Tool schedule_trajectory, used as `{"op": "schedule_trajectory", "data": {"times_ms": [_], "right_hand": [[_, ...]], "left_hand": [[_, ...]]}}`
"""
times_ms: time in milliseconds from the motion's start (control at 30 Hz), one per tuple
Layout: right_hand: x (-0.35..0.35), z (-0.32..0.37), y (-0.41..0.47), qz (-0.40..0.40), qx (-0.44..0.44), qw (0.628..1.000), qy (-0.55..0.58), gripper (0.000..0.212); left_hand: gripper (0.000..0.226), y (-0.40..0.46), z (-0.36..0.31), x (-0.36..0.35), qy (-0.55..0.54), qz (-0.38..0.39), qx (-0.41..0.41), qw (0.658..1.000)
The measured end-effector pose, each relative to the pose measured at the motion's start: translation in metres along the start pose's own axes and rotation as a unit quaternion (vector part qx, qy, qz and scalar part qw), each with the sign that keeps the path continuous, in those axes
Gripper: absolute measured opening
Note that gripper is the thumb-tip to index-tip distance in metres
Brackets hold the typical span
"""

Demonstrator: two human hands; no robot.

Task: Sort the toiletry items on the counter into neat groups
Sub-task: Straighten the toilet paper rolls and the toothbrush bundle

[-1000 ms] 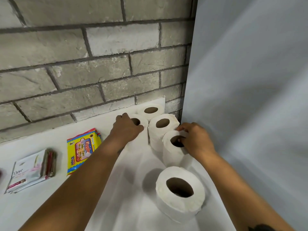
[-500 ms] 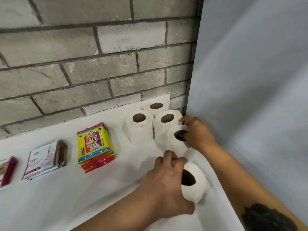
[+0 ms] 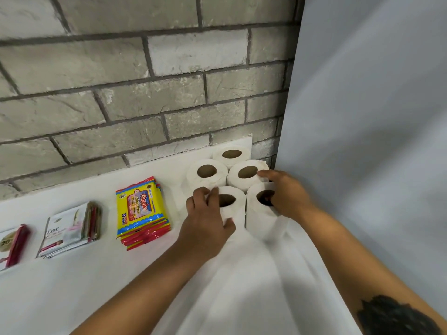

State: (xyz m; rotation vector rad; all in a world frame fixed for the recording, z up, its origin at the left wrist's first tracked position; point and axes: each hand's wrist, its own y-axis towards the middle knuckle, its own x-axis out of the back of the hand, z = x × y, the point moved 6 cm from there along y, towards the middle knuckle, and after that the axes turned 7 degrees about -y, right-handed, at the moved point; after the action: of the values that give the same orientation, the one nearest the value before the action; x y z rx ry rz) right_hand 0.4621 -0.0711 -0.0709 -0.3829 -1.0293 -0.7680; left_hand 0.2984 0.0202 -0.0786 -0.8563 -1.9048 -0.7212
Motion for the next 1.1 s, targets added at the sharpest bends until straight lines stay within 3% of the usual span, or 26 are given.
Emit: {"op": "schedule_trajectory", "data": {"times_ms": [233, 300, 367, 400, 467, 533, 633, 667, 733, 833, 933, 1100], "right_hand": [[0.003, 0.003, -0.004, 0.049, -0.022, 0.999, -0.01, 0.055], [0.021, 0.018, -0.011, -0.038, -0.018, 0.999, 0.006, 0.05], [0.045, 0.051, -0.032, -0.185, 0.024, 0.974, 0.127, 0.034], [0.047, 0.072, -0.043, -0.208, 0.057, 0.955, 0.202, 0.033], [0.025, 0.118, -0.056, -0.132, 0.113, 0.936, 0.306, 0.036], [-0.024, 0.158, -0.059, 0.021, 0.123, 0.935, 0.331, 0.026], [-0.099, 0.188, -0.041, 0.167, 0.035, 0.939, 0.299, 0.036], [-0.116, 0.189, -0.032, 0.178, -0.003, 0.942, 0.284, 0.037], [-0.141, 0.19, -0.015, 0.191, -0.064, 0.938, 0.283, 0.034], [-0.164, 0.194, -0.002, 0.218, -0.075, 0.932, 0.279, 0.032], [-0.168, 0.188, -0.004, 0.217, -0.062, 0.944, 0.242, 0.032], [-0.157, 0.162, -0.033, 0.218, -0.048, 0.936, 0.273, 0.027]], "left_hand": [[0.079, 0.013, 0.005, -0.002, -0.044, -0.035, -0.022, 0.998], [0.086, 0.006, 0.013, 0.011, -0.074, -0.063, -0.009, 0.995], [0.075, 0.002, 0.039, 0.036, -0.135, -0.116, 0.05, 0.983], [0.067, 0.0, 0.058, 0.049, -0.154, -0.143, 0.09, 0.974], [0.058, -0.002, 0.101, 0.072, -0.166, -0.181, 0.176, 0.953], [0.053, -0.006, 0.143, 0.082, -0.189, -0.179, 0.289, 0.921], [0.022, -0.013, 0.169, 0.085, -0.345, -0.159, 0.376, 0.845], [0.016, -0.014, 0.169, 0.083, -0.39, -0.147, 0.392, 0.82], [0.025, -0.013, 0.173, 0.075, -0.454, -0.116, 0.409, 0.783], [0.016, -0.004, 0.176, 0.058, -0.46, -0.051, 0.406, 0.788], [0.022, -0.001, 0.181, 0.051, -0.444, -0.046, 0.39, 0.805], [0.018, -0.027, 0.159, 0.03, -0.551, 0.01, 0.359, 0.753]]}}
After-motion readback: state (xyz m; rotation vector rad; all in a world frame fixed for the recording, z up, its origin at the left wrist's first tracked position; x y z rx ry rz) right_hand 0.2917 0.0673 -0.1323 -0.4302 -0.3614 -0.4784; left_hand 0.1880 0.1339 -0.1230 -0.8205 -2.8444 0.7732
